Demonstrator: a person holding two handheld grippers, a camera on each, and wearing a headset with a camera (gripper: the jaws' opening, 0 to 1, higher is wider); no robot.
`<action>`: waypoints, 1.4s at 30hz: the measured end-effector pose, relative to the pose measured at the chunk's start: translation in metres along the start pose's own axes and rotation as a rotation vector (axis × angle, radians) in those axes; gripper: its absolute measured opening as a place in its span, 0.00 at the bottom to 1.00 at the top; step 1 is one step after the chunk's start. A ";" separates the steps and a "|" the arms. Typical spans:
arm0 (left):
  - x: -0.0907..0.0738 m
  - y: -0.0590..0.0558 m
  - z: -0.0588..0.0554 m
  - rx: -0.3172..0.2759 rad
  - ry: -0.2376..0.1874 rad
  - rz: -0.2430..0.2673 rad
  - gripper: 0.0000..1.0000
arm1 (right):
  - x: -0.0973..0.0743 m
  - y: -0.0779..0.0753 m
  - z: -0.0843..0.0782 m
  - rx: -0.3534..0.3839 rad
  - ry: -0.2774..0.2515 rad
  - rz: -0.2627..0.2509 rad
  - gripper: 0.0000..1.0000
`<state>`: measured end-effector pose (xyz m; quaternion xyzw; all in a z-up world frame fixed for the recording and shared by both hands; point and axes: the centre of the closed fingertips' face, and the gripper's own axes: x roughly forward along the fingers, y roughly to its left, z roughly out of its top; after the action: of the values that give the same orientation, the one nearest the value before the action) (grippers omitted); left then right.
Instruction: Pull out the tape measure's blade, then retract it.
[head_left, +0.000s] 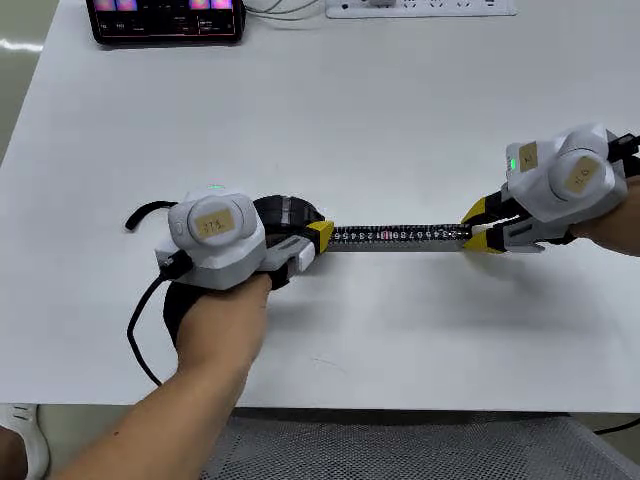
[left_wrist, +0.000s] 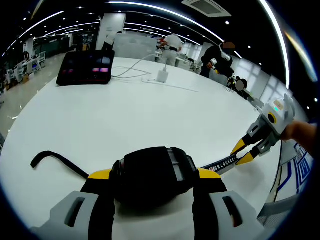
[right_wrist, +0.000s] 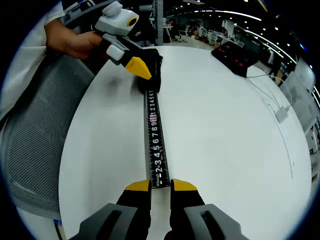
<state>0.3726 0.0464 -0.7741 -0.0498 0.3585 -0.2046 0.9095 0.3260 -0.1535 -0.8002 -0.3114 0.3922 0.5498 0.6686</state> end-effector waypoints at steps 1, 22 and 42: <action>0.000 0.000 0.000 -0.001 -0.001 0.000 0.58 | 0.001 0.000 0.001 -0.002 0.000 -0.001 0.10; -0.001 0.000 0.000 -0.008 -0.005 -0.006 0.59 | 0.014 -0.001 0.030 -0.009 -0.041 0.010 0.10; 0.000 0.000 0.001 -0.007 -0.009 -0.006 0.59 | 0.028 0.002 0.052 -0.021 -0.060 0.024 0.10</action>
<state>0.3728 0.0465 -0.7735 -0.0551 0.3548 -0.2059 0.9103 0.3363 -0.0951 -0.7988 -0.2973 0.3697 0.5709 0.6700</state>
